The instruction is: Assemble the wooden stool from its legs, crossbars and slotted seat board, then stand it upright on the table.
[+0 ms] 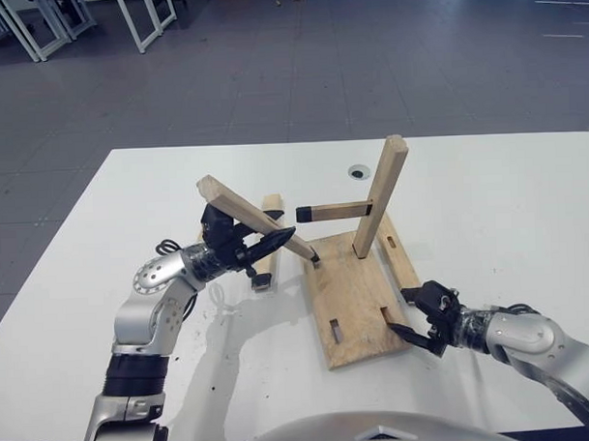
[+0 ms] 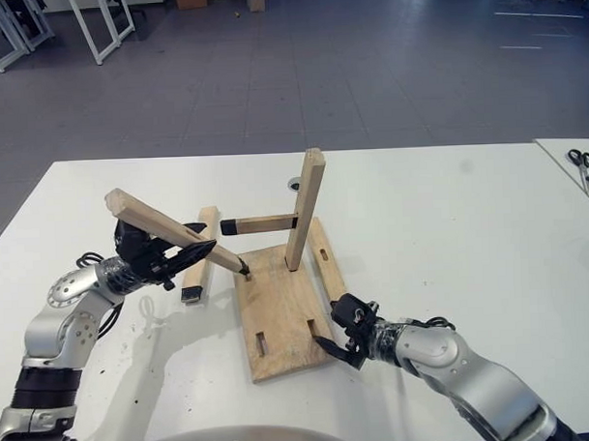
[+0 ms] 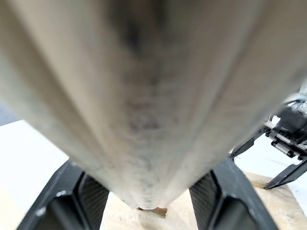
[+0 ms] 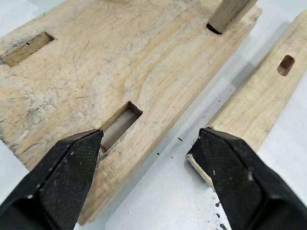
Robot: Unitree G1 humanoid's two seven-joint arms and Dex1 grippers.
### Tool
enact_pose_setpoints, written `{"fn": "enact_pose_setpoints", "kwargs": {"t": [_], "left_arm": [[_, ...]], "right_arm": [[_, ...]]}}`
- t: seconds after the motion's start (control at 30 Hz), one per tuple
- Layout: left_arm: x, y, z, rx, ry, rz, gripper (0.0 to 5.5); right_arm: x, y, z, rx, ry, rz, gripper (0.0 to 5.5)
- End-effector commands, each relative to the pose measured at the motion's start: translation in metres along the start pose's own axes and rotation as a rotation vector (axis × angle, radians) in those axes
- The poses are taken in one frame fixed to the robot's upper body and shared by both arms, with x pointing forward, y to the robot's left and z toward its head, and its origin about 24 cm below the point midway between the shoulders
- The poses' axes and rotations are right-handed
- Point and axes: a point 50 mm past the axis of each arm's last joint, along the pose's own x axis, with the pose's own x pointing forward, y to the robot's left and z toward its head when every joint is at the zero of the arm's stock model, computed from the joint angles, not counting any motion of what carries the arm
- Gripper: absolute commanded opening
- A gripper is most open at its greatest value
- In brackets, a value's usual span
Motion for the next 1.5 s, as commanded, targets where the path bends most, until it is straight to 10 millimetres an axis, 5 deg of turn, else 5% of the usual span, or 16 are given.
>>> {"fn": "enact_pose_setpoints", "kwargs": {"t": [0.03, 0.37, 0.93, 1.5], "left_arm": [[0.000, 0.004, -0.010, 0.003, 0.039, -0.024, 2.05], [-0.004, 0.009, -0.023, -0.008, 0.189, -0.177, 2.05], [-0.015, 0.032, -0.044, -0.155, 0.265, -0.136, 2.05], [-0.007, 0.045, -0.031, -0.164, 0.448, -0.254, 2.05]], "right_arm": [[0.002, -0.001, -0.004, 0.000, 0.025, 0.022, 3.72], [0.003, -0.006, -0.002, -0.013, 0.019, 0.027, 3.72], [0.007, -0.009, 0.003, -0.028, 0.009, 0.032, 3.72], [0.011, -0.009, 0.002, -0.026, 0.013, 0.027, 3.72]]}}
